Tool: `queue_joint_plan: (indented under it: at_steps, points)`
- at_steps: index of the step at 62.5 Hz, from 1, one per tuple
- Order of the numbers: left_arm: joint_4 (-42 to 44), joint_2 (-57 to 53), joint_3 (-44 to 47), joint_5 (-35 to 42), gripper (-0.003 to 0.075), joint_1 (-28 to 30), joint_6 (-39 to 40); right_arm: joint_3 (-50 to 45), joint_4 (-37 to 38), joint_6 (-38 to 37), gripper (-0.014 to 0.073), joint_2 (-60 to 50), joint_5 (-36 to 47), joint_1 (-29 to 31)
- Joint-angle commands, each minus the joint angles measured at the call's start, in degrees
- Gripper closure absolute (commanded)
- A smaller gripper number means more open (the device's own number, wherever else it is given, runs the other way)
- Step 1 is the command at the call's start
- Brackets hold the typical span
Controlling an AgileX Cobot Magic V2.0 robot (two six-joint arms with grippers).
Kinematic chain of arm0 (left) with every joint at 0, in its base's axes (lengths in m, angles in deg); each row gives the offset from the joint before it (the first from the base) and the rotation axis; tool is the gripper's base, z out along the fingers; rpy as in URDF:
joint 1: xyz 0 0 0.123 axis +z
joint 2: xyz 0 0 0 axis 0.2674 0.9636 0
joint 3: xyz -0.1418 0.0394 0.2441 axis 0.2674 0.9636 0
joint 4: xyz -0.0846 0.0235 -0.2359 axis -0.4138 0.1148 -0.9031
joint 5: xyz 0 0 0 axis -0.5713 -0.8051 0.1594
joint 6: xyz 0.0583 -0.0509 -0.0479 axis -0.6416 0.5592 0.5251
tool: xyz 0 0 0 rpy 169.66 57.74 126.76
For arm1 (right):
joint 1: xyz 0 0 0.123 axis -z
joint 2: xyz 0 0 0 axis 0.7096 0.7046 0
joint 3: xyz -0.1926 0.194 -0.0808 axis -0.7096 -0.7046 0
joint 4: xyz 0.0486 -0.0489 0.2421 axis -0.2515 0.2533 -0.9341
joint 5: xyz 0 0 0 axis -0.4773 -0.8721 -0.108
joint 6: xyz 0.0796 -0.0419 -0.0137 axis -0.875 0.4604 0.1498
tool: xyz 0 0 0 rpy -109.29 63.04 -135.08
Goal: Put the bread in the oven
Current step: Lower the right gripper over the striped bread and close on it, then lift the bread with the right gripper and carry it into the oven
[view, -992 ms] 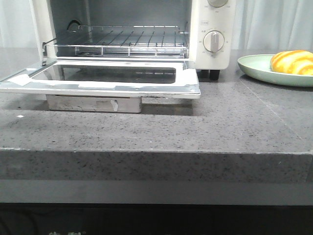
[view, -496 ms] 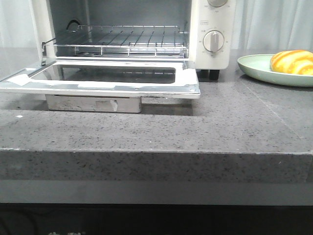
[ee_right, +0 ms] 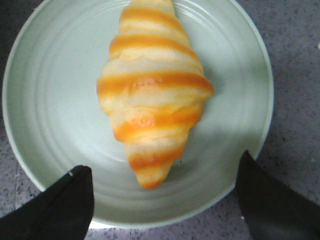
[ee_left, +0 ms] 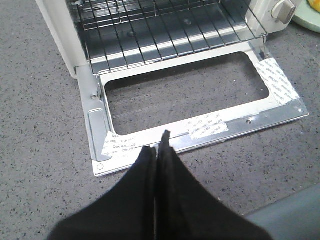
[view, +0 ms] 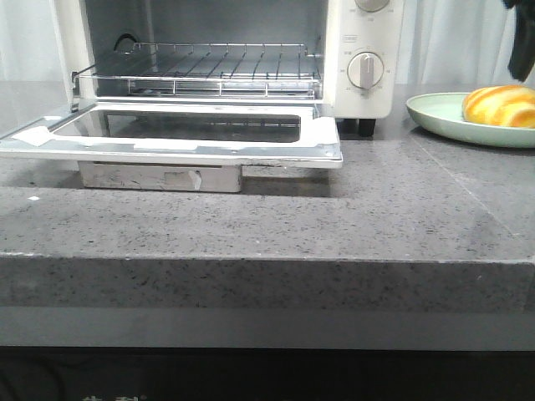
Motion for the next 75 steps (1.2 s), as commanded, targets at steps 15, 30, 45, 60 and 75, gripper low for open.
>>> queue_joint_plan:
  at_steps: [15, 30, 45, 60, 75]
  points:
    - [0.6, -0.7, -1.6, 3.4, 0.0738, -0.2, 0.7, 4.3, -0.7, 0.1, -0.0001, 5.5, 5.3, 0.4]
    - [0.6, -0.7, -1.6, 3.4, 0.0738, -0.2, 0.7, 4.3, -1.2, 0.1, 0.0055, 7.5, 5.2, 0.4]
    - [0.6, -0.7, -1.6, 3.4, 0.0738, -0.2, 0.7, 4.9, -1.7, 0.1, 0.0462, 6.9, 4.5, 0.4]
    - [0.8, -0.7, -1.6, 3.5, 0.0738, -0.2, 0.7, 7.4, -3.7, 0.1, 0.0547, 3.0, -3.6, 0.4]
    - [0.8, -0.7, -1.6, 3.6, 0.0738, -0.2, 0.7, 5.4, -6.3, -0.5, 0.0547, -3.4, -10.6, -0.2]
